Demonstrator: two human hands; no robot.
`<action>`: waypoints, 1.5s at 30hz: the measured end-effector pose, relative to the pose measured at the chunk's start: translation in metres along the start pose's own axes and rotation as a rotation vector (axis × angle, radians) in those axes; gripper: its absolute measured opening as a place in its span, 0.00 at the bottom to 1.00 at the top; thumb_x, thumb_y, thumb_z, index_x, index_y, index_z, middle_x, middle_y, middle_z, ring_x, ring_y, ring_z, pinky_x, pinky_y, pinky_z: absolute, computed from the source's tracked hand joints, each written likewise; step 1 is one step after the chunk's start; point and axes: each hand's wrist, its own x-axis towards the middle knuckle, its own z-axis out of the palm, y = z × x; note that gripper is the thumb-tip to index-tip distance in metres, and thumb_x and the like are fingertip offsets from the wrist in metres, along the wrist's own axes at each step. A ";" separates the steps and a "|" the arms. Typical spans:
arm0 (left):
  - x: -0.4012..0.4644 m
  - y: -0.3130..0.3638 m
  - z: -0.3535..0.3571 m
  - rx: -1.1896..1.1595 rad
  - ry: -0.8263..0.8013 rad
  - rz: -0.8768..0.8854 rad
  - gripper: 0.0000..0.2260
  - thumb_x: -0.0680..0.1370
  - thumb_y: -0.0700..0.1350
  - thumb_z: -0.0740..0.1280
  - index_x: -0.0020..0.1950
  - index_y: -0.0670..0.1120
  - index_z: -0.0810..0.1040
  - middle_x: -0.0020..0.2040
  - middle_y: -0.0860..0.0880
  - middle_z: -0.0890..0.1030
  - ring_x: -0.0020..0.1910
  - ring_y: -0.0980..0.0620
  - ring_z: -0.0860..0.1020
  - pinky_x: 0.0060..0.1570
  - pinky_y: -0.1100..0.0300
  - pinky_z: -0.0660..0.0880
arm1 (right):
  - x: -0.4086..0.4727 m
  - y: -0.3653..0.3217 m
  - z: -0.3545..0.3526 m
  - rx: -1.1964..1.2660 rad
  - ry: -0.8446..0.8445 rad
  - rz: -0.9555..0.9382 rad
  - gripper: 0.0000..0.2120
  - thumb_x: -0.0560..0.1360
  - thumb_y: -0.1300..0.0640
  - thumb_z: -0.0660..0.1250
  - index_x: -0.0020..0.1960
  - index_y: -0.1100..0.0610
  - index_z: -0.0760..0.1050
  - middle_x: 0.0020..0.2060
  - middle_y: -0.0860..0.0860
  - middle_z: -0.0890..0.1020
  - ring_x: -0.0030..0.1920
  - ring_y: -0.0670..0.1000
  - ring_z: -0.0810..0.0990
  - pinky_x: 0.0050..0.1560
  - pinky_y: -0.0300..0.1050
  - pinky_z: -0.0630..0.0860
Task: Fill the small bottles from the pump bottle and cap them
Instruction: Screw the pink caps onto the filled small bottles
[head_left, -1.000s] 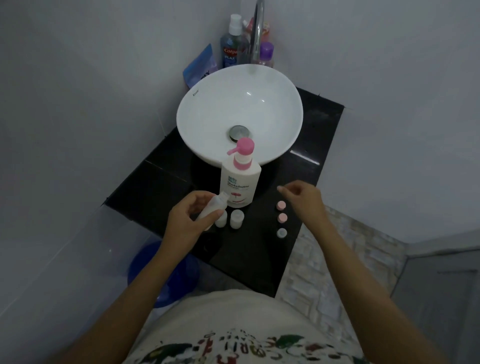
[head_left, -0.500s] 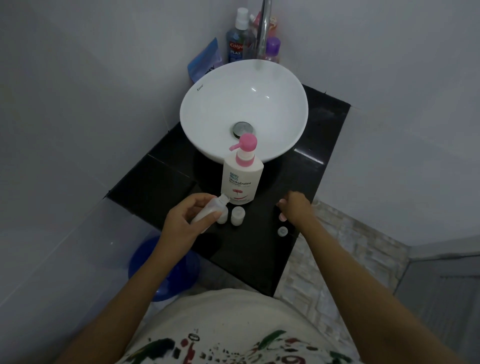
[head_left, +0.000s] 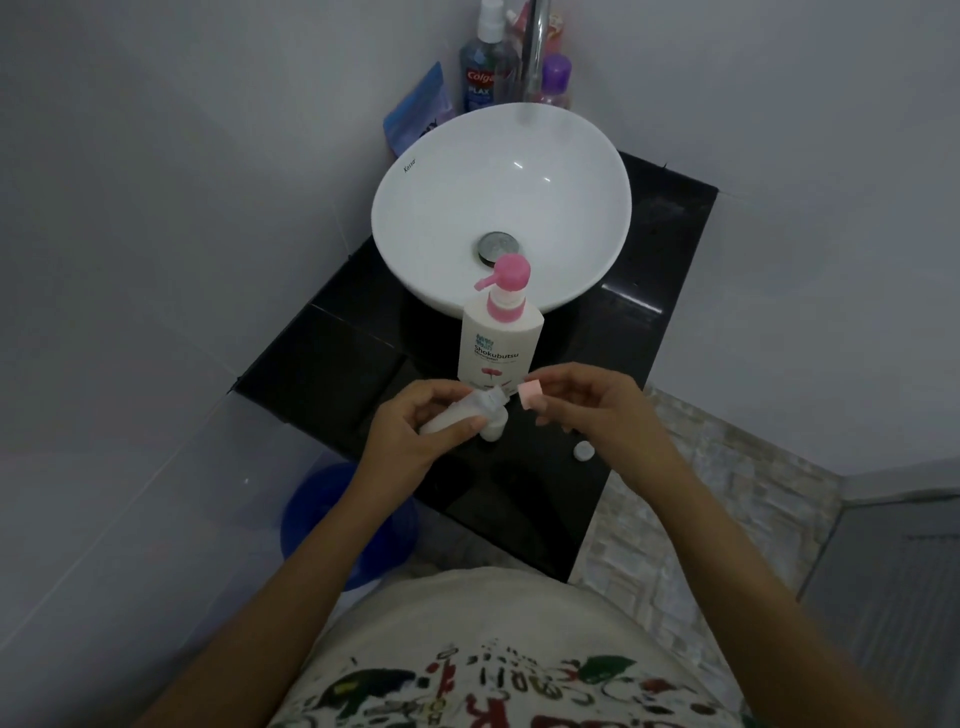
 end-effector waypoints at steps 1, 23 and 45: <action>-0.001 0.001 -0.001 -0.006 -0.009 0.006 0.16 0.69 0.42 0.74 0.56 0.41 0.80 0.54 0.44 0.82 0.53 0.50 0.81 0.53 0.59 0.79 | -0.002 -0.003 0.004 -0.001 -0.016 -0.025 0.10 0.73 0.63 0.69 0.54 0.59 0.79 0.43 0.50 0.84 0.37 0.39 0.81 0.37 0.28 0.74; -0.004 0.021 0.001 0.008 -0.123 0.040 0.14 0.71 0.36 0.72 0.56 0.40 0.80 0.53 0.48 0.82 0.53 0.57 0.80 0.46 0.69 0.77 | -0.001 -0.010 0.010 -0.269 -0.007 -0.018 0.11 0.74 0.47 0.66 0.43 0.55 0.78 0.32 0.51 0.81 0.26 0.43 0.76 0.32 0.35 0.76; -0.011 0.032 0.003 0.014 -0.143 0.044 0.12 0.69 0.38 0.73 0.53 0.43 0.81 0.50 0.50 0.83 0.50 0.60 0.80 0.47 0.69 0.77 | -0.016 -0.009 0.016 -0.240 0.073 0.028 0.11 0.76 0.48 0.64 0.41 0.54 0.77 0.30 0.49 0.80 0.25 0.41 0.75 0.28 0.27 0.71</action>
